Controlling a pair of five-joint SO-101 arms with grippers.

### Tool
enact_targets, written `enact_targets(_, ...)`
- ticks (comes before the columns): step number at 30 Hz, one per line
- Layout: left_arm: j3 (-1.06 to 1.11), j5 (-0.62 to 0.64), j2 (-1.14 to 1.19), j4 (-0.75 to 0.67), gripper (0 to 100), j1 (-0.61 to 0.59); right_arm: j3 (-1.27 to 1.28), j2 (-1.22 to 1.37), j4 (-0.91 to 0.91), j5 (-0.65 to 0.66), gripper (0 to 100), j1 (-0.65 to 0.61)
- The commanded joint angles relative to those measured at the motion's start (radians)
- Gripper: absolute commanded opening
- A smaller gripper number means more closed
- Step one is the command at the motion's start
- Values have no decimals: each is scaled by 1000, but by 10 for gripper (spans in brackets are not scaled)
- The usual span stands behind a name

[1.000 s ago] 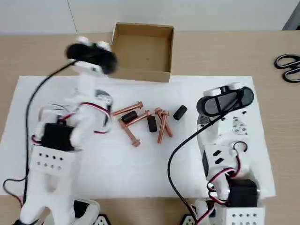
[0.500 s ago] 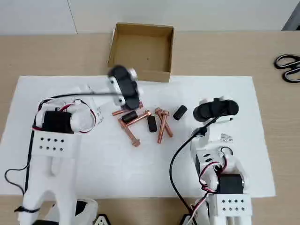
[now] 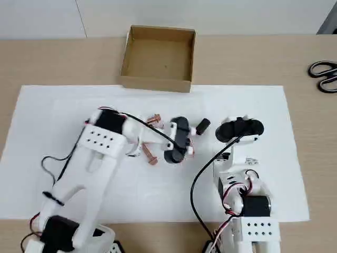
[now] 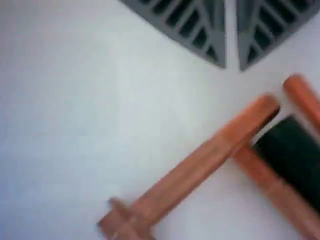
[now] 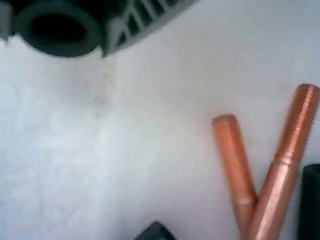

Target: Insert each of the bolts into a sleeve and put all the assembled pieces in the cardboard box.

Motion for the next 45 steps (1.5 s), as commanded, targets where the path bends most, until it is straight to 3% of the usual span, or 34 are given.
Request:
enact_targets(1, -38, -272, 28, -3, 8, 35, -6, -1, -21, -8, 4, 2)
enact_targets(12, -65, -267, 98, -21, 8, 8, -8, -1, -21, -6, 4, 61)
enact_targets(19, -160, -275, 106, 152, 9, -11, -12, -2, -47, -6, 4, 128)
enact_targets(23, -171, -351, 107, 152, 9, -12, -11, -2, -76, -9, 4, 199)
enact_targets(33, -151, -417, 170, 204, 13, 5, -8, -2, -76, -9, 4, 202)
enact_targets(39, -197, -414, 299, 199, 126, 5, -8, -2, -76, -9, 4, 202)
enact_targets(45, -335, -370, 387, 199, 140, 6, -8, -2, -76, -9, 4, 202)
